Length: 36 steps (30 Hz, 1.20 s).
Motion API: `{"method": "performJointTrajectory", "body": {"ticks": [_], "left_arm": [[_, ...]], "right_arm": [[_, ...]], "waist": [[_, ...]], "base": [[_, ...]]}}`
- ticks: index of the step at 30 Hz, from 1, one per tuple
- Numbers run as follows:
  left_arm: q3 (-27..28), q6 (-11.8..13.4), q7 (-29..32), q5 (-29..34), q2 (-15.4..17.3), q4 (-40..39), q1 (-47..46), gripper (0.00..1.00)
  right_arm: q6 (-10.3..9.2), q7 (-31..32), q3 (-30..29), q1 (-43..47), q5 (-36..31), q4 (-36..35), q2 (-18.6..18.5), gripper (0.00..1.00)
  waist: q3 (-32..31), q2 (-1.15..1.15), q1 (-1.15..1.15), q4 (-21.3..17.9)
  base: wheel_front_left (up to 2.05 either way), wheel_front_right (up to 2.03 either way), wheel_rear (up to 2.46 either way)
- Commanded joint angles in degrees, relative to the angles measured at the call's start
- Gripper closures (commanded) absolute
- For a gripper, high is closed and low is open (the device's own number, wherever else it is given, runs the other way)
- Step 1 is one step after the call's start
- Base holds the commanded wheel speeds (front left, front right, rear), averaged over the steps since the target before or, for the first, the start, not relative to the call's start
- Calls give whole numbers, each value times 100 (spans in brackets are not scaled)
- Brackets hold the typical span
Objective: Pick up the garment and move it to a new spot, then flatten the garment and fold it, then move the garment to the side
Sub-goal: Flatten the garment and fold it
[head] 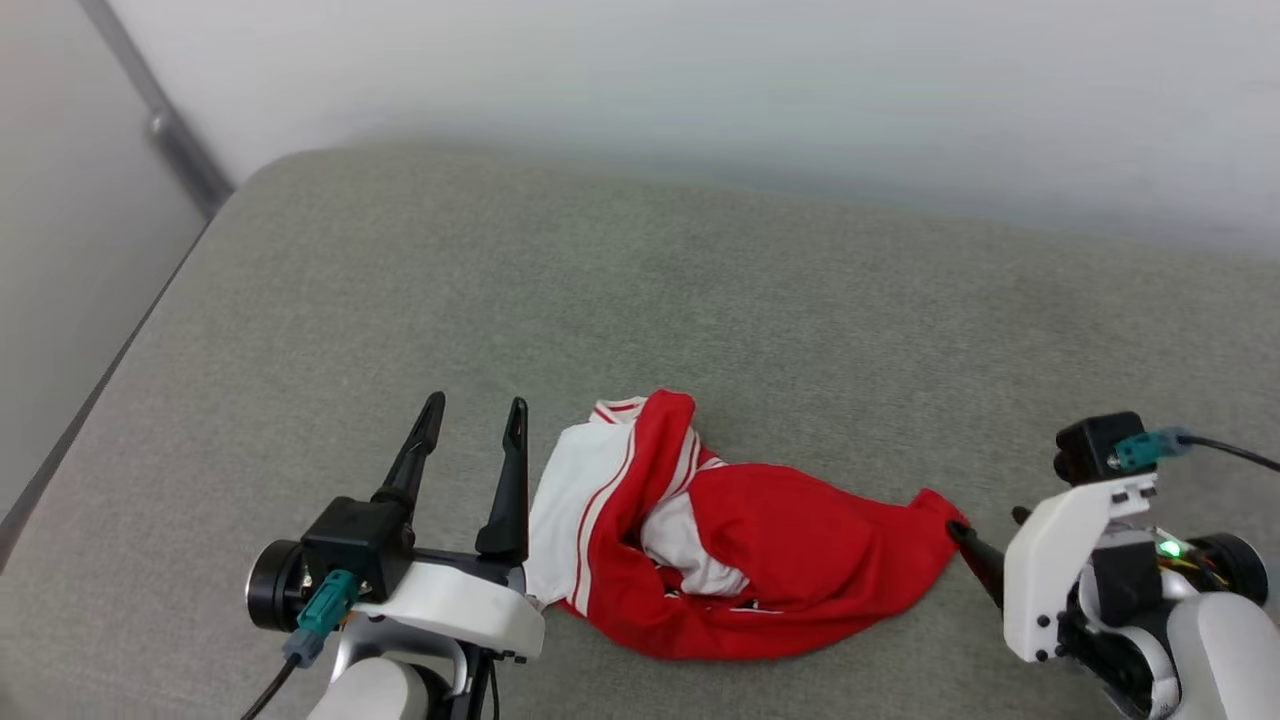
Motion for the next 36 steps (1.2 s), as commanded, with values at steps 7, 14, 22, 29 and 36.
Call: {"method": "performJointTrajectory", "body": {"ticks": [7,14,22,29,36], "left_arm": [[-27,-104,-121,86,-167,99,-236,0],[36,-163,-153,109,-266,201,-248,0],[126,-200,-169,124,-288,286,-166,0],[181,-178,-164,114,-183,282,-50,0],[212,-147,-79,85,-55,224,72,0]], "right_arm": [[-4,585,709,-823,318,854,-417,0],[-4,1031,998,-952,543,1964,-433,0],[-2,1114,1162,-1035,726,2293,-306,100],[-4,609,868,-1240,711,1468,-538,100],[-3,568,-223,-220,399,338,-514,100]], "waist": [[465,0,0,693],[559,0,0,842],[448,0,0,668],[202,0,0,173],[29,0,0,-493]], "base": [[0,0,0],[0,0,0],[0,0,0],[0,0,0],[0,0,0]]}}
